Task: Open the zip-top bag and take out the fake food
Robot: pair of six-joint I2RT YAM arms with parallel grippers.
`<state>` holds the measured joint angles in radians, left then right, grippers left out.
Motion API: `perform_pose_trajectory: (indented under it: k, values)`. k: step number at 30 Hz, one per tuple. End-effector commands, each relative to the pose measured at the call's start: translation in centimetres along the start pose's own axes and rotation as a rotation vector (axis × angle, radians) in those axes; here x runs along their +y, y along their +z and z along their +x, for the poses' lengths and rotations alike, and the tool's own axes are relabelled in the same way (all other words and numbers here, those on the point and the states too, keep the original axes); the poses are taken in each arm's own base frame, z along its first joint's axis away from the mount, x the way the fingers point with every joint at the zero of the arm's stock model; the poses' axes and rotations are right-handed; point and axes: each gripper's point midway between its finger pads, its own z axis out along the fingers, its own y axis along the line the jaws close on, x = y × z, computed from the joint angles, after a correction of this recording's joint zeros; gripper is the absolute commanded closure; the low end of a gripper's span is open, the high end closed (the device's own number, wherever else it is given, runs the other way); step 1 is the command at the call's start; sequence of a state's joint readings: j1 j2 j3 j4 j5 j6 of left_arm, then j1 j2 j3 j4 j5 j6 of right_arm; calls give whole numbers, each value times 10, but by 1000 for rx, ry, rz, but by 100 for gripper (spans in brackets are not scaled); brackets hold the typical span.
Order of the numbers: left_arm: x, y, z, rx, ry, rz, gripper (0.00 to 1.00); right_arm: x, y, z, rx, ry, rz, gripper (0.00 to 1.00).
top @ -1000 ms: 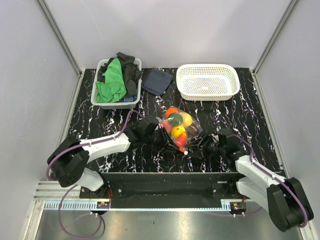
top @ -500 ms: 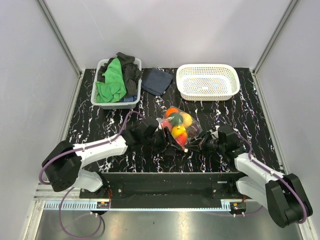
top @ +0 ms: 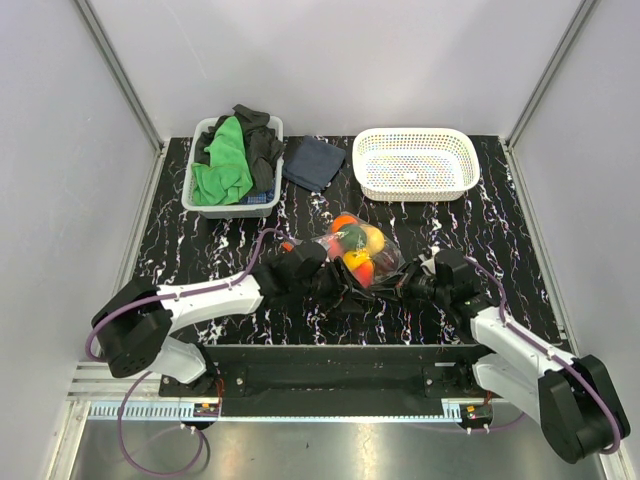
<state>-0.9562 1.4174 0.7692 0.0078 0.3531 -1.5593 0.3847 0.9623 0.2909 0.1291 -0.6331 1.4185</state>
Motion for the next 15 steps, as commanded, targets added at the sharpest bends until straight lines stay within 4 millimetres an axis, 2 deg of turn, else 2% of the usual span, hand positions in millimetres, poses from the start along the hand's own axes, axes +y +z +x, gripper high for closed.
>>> perform_pose_trajectory:
  k: [1, 6, 9, 10, 15]
  values:
    - [-25, -4, -9, -66, -34, 84, 54, 9, -4, 1, -20, -39, -45, 100]
    - [-33, -6, -4, -53, -33, 106, 59, 4, -3, 2, -15, -46, -38, 100]
    - [-38, -11, 0, -53, -30, 115, 53, 2, -3, 2, -13, -54, -30, 100]
    - [-37, -11, 2, -54, -32, 106, 46, 2, -3, 2, -13, -56, -30, 100]
    - [-35, -7, 1, -58, -47, 87, 44, -2, -4, 3, -15, -54, -21, 100]
